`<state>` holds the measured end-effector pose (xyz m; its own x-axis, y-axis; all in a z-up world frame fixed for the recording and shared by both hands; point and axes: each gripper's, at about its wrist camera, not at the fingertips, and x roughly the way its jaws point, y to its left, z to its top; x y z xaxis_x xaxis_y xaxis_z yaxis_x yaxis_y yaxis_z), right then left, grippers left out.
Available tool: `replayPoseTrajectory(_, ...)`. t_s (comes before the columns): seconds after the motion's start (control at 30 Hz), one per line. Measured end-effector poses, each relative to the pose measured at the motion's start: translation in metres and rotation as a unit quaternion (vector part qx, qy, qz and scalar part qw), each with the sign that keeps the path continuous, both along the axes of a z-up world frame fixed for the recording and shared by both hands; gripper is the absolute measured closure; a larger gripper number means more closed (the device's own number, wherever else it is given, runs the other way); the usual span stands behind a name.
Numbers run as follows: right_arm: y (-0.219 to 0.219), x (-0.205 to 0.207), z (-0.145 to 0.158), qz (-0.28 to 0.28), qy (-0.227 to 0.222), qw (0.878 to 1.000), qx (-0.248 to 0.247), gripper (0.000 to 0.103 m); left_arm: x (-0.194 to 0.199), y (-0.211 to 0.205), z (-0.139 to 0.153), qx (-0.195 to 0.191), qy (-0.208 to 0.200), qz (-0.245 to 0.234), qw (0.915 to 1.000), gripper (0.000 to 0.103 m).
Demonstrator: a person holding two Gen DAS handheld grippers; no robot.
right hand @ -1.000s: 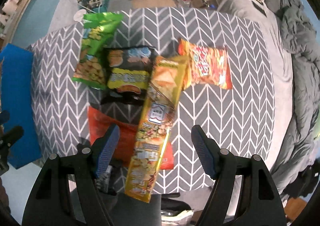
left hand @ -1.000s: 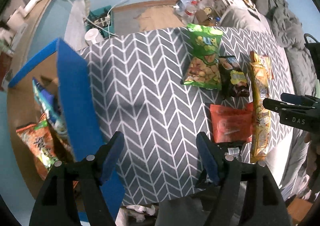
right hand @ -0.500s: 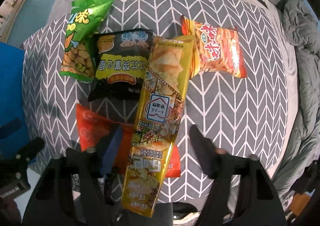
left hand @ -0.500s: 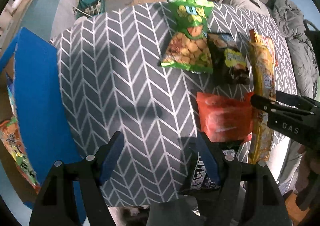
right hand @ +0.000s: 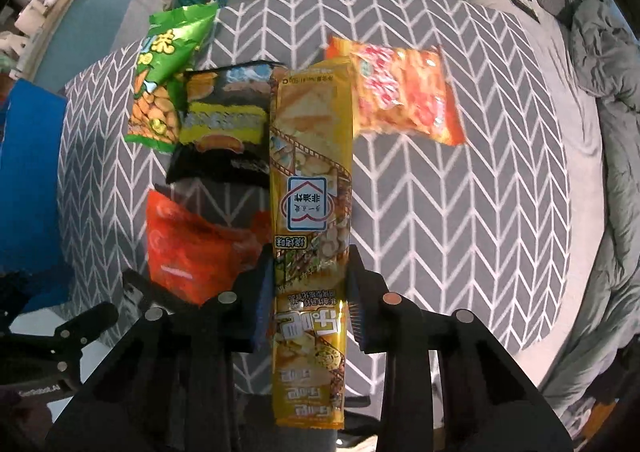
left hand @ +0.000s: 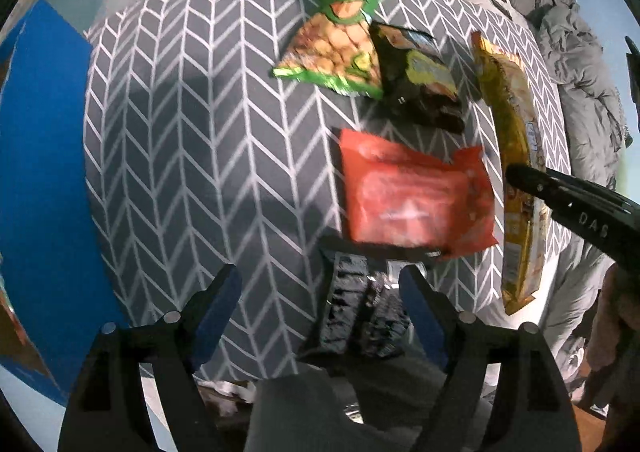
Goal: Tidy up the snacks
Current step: 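Grasp the black snack bag with left tool while right tool grasps yellow long pack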
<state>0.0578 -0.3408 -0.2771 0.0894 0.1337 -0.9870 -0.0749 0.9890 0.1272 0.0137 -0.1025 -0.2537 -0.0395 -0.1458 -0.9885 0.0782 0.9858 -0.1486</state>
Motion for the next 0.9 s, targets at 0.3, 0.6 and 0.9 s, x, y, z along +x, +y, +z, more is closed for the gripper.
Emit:
replayPoseTrajectory(0.3,-0.046,-0.031,-0.014,-0.019,0.016,1.000,0.012,0.072,-0.032,-0.018,-0.022,-0.016,0.032,0.013,0.9993,0.021)
replayPoseTrajectory(0.6,-0.052,-0.058,-0.038,-0.031,0.034,0.999,0.011,0.072,-0.043,-0.025,-0.031,-0.021,0.048,0.015,0.9985,0.021)
replayPoseTrajectory(0.9,-0.051,-0.078,-0.045,-0.046,0.032,0.998,0.019,0.072,-0.041,-0.050,-0.061,-0.005,0.067,0.014,0.9976,0.015)
